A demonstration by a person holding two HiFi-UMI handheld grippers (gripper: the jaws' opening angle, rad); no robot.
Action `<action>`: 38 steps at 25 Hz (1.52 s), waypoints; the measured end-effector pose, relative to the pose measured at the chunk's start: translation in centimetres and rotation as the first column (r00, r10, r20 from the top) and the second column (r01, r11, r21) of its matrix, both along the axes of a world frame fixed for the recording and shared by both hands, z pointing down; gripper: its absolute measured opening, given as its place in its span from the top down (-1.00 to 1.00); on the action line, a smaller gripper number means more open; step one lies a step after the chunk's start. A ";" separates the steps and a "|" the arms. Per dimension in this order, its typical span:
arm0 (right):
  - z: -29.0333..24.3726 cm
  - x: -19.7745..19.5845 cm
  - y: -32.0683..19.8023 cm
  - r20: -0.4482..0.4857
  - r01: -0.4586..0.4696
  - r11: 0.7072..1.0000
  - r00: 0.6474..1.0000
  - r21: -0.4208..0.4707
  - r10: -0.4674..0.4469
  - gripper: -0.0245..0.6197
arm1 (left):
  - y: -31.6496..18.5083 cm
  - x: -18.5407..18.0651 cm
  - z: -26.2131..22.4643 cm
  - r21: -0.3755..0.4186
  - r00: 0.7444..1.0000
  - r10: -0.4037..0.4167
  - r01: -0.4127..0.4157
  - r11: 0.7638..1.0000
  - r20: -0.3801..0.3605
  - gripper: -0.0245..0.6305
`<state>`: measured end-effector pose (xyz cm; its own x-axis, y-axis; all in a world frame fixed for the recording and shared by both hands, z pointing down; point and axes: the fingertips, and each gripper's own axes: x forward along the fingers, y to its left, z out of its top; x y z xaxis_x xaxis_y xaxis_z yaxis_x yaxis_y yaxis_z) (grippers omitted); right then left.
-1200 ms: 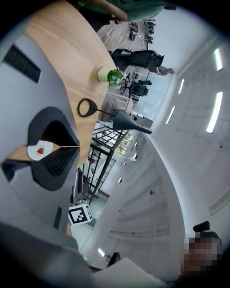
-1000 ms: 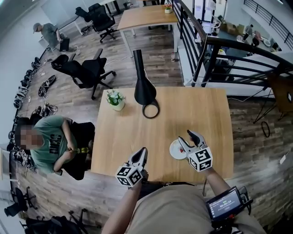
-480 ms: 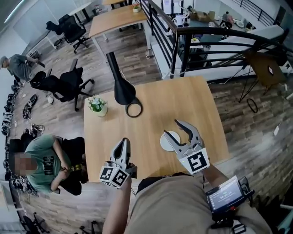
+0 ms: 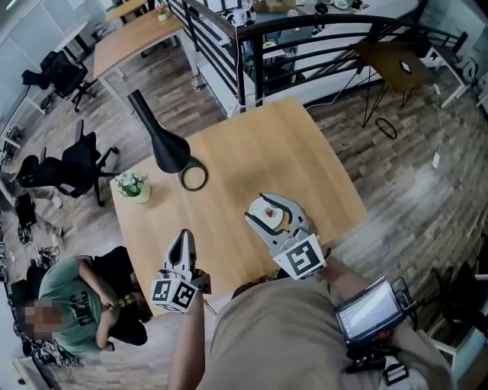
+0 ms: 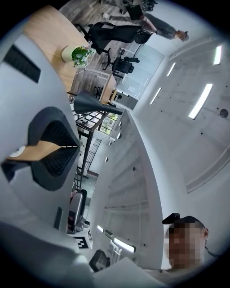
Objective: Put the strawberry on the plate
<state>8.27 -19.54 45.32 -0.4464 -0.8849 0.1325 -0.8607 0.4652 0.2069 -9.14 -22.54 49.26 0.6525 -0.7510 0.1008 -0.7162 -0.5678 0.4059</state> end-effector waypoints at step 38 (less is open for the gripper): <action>6.5 -0.6 3.3 0.028 -0.135 0.979 0.990 -0.156 0.141 0.38 | 2.9 -0.7 6.4 -0.138 0.994 0.100 -0.094 0.986 0.043 0.92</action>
<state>7.67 -16.19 51.84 -0.3290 -0.9089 0.2563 -0.9247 0.3651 0.1077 -9.82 -19.62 55.67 0.7132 -0.6615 0.2319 -0.6817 -0.5776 0.4490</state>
